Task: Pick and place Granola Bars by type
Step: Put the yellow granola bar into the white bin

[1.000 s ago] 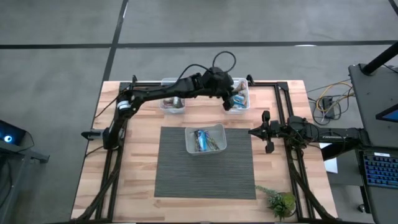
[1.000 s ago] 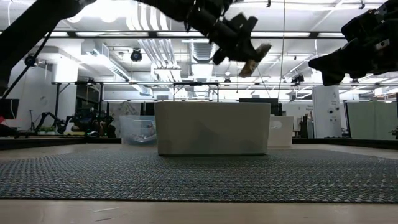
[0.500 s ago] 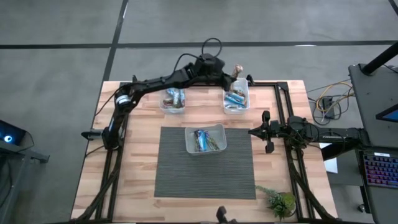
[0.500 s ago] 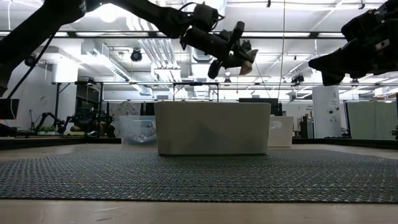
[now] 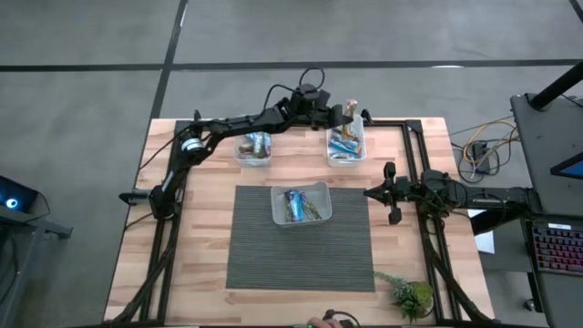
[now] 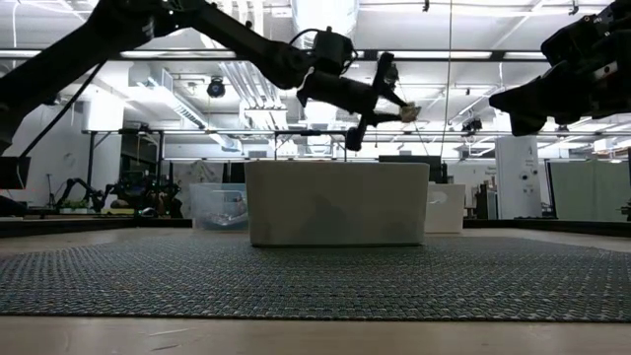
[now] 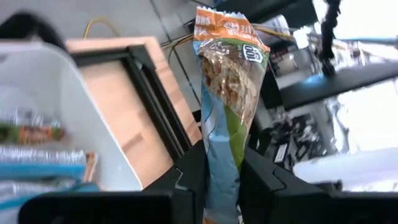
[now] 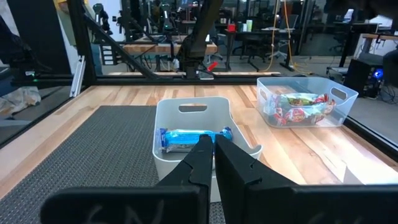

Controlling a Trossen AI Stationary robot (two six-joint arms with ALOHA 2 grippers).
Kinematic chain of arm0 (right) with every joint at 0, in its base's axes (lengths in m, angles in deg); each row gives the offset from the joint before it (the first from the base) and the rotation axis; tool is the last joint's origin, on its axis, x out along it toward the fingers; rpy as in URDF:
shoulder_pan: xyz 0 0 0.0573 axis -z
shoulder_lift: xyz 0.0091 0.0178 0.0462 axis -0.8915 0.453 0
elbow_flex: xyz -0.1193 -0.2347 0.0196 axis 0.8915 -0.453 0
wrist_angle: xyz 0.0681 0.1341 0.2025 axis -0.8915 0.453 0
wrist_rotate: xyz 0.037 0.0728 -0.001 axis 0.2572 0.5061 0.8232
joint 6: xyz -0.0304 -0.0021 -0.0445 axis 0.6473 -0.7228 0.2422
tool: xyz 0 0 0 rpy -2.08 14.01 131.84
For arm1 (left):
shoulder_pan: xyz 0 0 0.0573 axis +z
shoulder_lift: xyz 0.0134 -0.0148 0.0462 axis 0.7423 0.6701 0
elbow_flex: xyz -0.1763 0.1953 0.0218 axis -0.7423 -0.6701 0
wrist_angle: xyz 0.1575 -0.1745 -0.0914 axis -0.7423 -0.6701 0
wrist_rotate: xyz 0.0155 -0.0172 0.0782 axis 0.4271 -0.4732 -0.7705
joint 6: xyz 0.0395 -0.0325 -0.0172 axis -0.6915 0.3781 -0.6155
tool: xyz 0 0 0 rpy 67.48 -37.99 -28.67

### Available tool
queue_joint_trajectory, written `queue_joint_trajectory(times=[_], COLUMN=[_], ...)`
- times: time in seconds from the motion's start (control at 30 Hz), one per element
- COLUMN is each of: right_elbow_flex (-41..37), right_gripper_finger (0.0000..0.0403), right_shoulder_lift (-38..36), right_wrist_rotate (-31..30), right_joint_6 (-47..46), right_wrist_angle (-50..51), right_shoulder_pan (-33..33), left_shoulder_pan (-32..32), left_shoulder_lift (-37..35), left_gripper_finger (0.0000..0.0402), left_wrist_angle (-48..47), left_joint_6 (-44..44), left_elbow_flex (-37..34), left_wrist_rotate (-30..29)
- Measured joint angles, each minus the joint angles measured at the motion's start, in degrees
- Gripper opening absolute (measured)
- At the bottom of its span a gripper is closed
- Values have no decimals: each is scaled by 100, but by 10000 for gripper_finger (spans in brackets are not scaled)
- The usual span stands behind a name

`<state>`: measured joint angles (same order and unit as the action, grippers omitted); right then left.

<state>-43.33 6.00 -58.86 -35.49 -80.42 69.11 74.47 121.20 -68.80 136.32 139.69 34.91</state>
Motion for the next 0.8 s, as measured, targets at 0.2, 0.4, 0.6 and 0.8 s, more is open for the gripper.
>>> queue_joint_trajectory(times=[0.2, 0.4, 0.6, 0.8], right_elbow_flex=[0, 0, 0, 0], right_gripper_finger=[9, 9, 9, 9], right_shoulder_lift=[0, 2, 2, 2], right_wrist_rotate=[-1, 0, 0, 0], right_joint_6=[0, 0, 0, 0], right_wrist_angle=[0, 1, 0, 0], right_shoulder_pan=[0, 0, 0, -2], left_shoulder_pan=[2, 2, 0, 0], left_shoulder_lift=[161, 249, 259, 259], left_gripper_finger=[55, 55, 49, 32], left_wrist_angle=[-163, -785, -1169, -1501], left_joint_6=[923, 1094, 1087, 913], left_elbow_flex=[0, 0, -2, -2], left_wrist_rotate=[-117, -513, -926, -967])
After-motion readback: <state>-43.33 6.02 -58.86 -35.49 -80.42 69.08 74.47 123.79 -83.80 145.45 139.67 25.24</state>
